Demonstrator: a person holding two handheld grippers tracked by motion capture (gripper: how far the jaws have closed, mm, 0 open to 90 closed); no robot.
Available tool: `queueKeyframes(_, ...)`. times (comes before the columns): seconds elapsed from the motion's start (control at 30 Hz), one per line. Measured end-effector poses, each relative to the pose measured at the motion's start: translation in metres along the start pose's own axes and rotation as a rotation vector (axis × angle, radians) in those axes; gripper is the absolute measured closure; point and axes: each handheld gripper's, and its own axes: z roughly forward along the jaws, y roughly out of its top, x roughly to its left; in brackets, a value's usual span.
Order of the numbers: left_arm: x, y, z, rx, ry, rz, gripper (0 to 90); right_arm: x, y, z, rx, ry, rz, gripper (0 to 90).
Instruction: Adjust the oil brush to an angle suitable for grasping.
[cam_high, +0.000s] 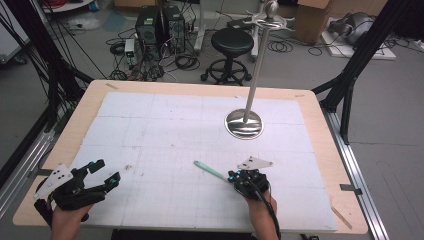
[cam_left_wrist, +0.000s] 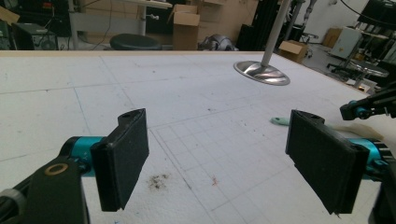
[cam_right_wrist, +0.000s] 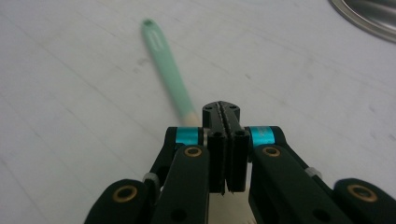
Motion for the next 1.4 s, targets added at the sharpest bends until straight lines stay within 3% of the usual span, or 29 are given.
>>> queueKeyframes(0.1,0.000,0.000,0.000,0.002,-0.002,0.000,21.6,0.013,0.012,0.013,-0.005,0.052,-0.038,89.0)
queueKeyframes(0.2,0.001,0.000,0.000,0.000,-0.001,-0.002,21.6,0.021,0.019,0.024,0.004,0.076,-0.056,89.0)
queueKeyframes(0.23,0.001,0.000,0.000,0.000,-0.001,-0.003,21.6,0.028,0.024,0.034,0.020,0.099,-0.076,89.0)
queueKeyframes(0.33,0.001,0.000,0.000,0.000,0.000,-0.005,21.6,0.035,0.028,0.044,0.042,0.107,-0.102,89.0)
queueKeyframes(0.4,0.001,0.000,0.000,0.000,-0.001,-0.006,21.6,0.038,0.030,0.057,0.089,0.091,-0.127,89.0)
queueKeyframes(0.63,0.001,0.000,0.000,-0.001,-0.003,-0.006,21.6,0.027,0.032,0.056,0.085,0.033,-0.082,89.0)
queueKeyframes(0.93,0.000,-0.001,0.000,0.001,-0.006,-0.005,21.6,0.016,0.032,0.056,0.080,-0.028,-0.060,89.0)
queueKeyframes(1.13,0.000,-0.001,0.001,0.004,-0.011,-0.005,21.6,0.007,0.027,0.042,0.033,-0.017,-0.016,87.2)
queueKeyframes(1.17,0.000,-0.001,0.001,0.005,-0.014,-0.005,21.6,0.002,0.021,0.028,-0.011,-0.011,0.008,83.8)
queueKeyframes(1.4,-0.003,-0.001,0.003,0.001,-0.030,-0.007,21.6,-0.012,0.000,-0.023,-0.122,-0.061,0.038,60.4)
